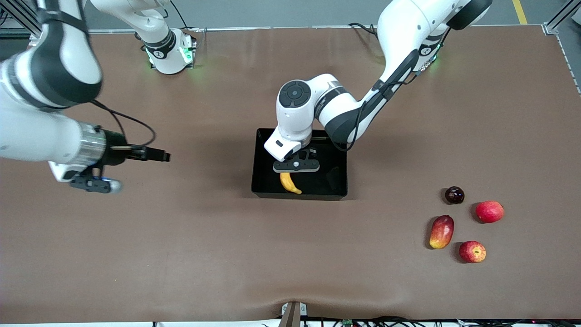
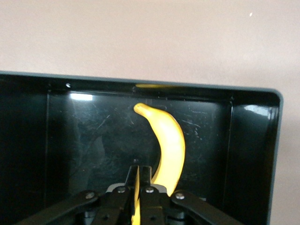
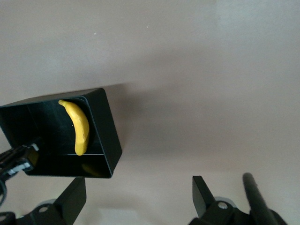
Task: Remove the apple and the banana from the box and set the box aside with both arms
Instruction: 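Grasp the yellow banana with the left gripper while the right gripper approaches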
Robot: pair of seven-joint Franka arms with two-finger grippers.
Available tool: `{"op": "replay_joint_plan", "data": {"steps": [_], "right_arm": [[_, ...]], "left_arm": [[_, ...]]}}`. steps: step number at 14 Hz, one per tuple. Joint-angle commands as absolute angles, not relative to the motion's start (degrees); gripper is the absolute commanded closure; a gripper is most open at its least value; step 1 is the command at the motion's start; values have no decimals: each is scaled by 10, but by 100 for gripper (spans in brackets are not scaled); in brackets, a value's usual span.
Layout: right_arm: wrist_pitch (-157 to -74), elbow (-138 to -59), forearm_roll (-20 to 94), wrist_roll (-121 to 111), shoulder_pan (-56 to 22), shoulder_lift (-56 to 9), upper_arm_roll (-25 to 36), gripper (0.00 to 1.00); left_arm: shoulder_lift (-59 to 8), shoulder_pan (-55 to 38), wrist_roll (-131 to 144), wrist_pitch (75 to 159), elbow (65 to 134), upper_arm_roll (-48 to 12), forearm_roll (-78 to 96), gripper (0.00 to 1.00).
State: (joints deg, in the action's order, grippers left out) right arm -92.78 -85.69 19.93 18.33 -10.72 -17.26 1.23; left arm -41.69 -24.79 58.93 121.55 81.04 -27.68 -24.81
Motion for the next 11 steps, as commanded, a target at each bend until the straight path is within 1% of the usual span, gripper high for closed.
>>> {"op": "replay_joint_plan", "data": {"steps": [1,4,6,8,11], "right_arm": [[-955,-893,209,199,-119,-168,17,0],[-948,-891,204,195,-113,-165,17,0],[-947,-869,197,185,-106,-168,19,0],[-946,-864,179,185,-91,-169,19,0],[-941,-867,146,185,-95,-168,19,0]], "left_arm": [[-427,-252,582,1229,811,-277,-246,0],[-443,-273,595,1236,810,-275,-243,0],[-449,-287,608,1258,814,-272,-250,0],[-465,-291,611,1280,814,-267,-249,0],[-474,-298,616,1285,815,-258,-249,0]]}}
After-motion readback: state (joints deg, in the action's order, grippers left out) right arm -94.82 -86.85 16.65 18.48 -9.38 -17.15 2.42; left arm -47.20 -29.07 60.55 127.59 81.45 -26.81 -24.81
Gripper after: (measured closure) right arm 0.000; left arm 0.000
